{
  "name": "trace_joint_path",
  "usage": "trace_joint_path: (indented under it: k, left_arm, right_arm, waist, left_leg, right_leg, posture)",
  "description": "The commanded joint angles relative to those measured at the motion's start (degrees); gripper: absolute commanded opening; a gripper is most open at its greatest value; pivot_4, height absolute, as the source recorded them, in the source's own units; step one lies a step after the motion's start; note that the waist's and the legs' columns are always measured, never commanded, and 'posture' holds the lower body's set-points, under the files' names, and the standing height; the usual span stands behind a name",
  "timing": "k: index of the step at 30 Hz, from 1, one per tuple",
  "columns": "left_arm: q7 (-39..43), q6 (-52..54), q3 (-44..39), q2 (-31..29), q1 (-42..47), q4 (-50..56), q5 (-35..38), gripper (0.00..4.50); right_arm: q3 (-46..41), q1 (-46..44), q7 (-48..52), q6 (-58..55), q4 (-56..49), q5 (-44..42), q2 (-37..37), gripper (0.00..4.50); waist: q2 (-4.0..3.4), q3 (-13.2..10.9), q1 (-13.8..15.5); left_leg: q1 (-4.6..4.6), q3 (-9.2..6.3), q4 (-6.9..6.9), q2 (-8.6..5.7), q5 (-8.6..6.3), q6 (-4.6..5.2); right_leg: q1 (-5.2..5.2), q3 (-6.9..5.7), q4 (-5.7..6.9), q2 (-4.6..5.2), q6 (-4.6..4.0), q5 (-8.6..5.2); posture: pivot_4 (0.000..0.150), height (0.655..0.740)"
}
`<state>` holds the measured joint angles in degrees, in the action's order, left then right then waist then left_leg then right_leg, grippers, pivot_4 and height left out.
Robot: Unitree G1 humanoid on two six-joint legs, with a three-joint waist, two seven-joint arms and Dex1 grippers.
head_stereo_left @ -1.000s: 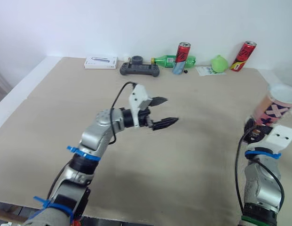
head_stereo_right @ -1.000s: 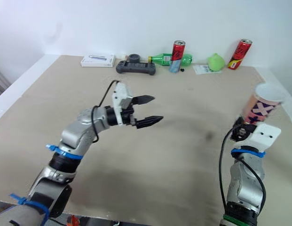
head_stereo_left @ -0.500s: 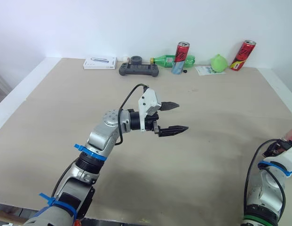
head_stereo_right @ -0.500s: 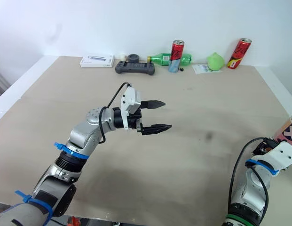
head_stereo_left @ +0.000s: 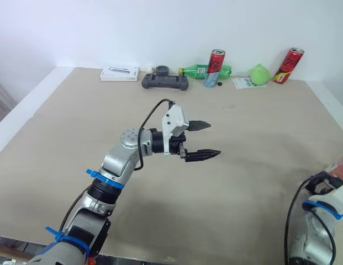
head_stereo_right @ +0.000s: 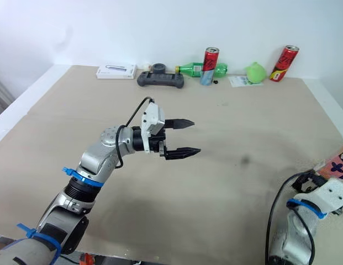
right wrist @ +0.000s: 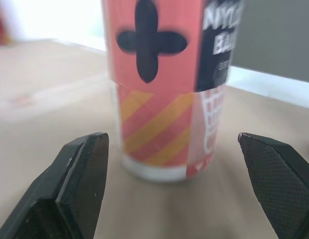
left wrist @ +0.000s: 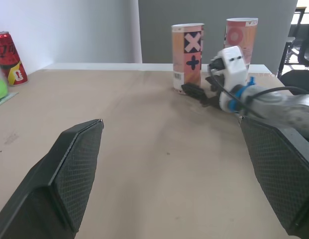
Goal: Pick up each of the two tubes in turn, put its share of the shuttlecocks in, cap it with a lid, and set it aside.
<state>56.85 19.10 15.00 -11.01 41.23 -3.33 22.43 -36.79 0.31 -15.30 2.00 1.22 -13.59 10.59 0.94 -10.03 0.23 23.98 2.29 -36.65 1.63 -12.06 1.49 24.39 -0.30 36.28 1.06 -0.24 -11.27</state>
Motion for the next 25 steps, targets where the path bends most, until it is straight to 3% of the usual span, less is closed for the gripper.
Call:
trace_joint_path:
  k: [1,6,8,12,17,25]
  left_arm:
    - [-3.0,0.3,-4.1,-2.5,-3.1,1.3,-0.4,4.5]
    - [-9.4,-0.9,-8.5,-5.4,-8.9,2.2,-2.8,4.5]
    - [-11.8,-1.3,-10.3,-7.4,-12.4,4.1,-4.0,4.5]
    - [-15.7,-1.8,-14.4,-11.5,-21.5,10.3,-4.9,4.5]
    - [-19.7,-2.3,-16.0,-12.8,-31.0,17.5,-6.3,4.5]
    - [-21.4,-0.5,-15.1,-11.7,-34.5,20.1,-5.0,4.5]
  right_arm:
    - [9.4,14.6,11.1,0.3,-18.9,-1.4,-2.8,4.46]
    - [23.4,20.0,30.8,-6.4,-25.8,-3.9,6.9,4.46]
    - [25.4,17.0,36.4,-10.6,-25.8,-6.3,12.3,4.46]
    - [26.8,7.2,44.8,-16.3,-21.6,-9.1,20.6,4.46]
    - [27.6,-0.8,50.9,-21.8,-17.6,-13.4,23.2,4.46]
    - [26.9,-4.3,50.4,-22.5,-15.1,-13.1,20.3,4.46]
  waist:
    - [-0.18,0.1,0.0]
    - [-0.24,0.1,-2.2]
    - [-0.03,0.0,-2.5]
    - [0.38,-0.2,-2.6]
    - [0.59,-0.3,-1.1]
    - [0.61,-0.3,0.1]
  left_leg:
    - [0.0,-0.03,0.07,0.01,0.0,0.0]
    - [-0.27,-0.02,0.16,0.12,-0.01,0.01]
    - [-0.71,0.13,0.17,0.11,-0.01,0.01]
    - [-0.78,-0.07,0.12,-0.02,0.08,-0.05]
    - [-0.64,-0.12,0.16,-0.08,0.08,-0.16]
    - [-0.37,-0.03,0.18,-0.11,-0.23,-0.15]
  right_leg:
    - [0.03,-0.02,0.01,-0.01,-0.05,-0.03]
    - [0.01,0.08,0.06,-0.08,-0.15,-0.11]
    - [-0.33,0.21,0.06,0.03,-0.21,-0.14]
    - [-0.31,0.18,0.05,0.14,-0.18,-0.11]
    - [-0.27,0.12,0.04,0.24,-0.18,-0.11]
    - [-0.07,0.25,-0.03,0.19,0.03,-0.16]
  posture:
    - [0.15,0.74]
    - [0.15,0.74]
    - [0.15,0.74]
    - [0.15,0.74]
    - [0.15,0.74]
    - [0.15,0.74]
